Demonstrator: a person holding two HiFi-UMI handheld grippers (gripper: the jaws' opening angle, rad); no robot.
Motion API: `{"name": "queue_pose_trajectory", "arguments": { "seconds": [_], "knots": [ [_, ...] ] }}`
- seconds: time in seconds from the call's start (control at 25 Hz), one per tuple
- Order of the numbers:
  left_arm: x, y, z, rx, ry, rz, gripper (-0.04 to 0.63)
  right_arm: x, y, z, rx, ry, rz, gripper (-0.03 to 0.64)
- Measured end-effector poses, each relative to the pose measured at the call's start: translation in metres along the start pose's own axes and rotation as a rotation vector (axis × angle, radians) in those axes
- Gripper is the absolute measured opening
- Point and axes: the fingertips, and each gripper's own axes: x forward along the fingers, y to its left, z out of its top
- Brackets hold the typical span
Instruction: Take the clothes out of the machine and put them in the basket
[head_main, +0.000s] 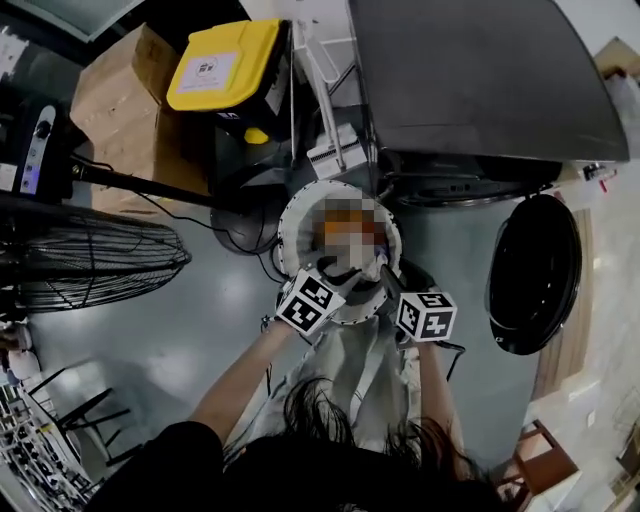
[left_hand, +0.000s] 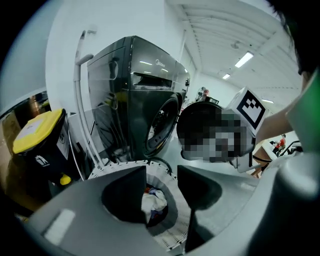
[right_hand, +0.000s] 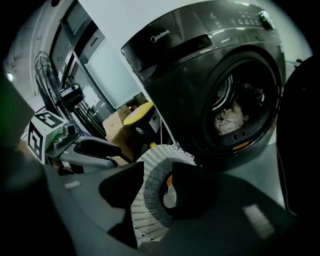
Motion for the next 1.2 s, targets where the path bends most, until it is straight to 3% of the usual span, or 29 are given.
{"name": "queue_pose_trajectory", "arguments": {
  "seconds": [0.44, 0.68, 0.92, 1.2],
  "knots": [
    [0.027, -0.038, 0.057, 0.144, -0.039, -0.129, 0.173, -0.036, -0.073, 0.043, 0.081, -0.19, -0.153, 0.187],
    [0.044, -0.067, 0.088, 0.169, -0.065, -0.168, 0.164, -0.06, -0.115, 0.057, 0.11, -0.262, -0.201, 0.179],
    [0.066, -0.091, 0.11, 0.175, -0.073, -0.156, 0.164, -0.086, -0.144, 0.053, 0.129, -0.291, -0.199, 0.163],
    [0.085, -0.116, 0.131, 0.135, -0.093, -0.084, 0.164, -0.112, -0.169, 0.063, 0.088, -0.331, -0.153, 0.16]
  ]
}}
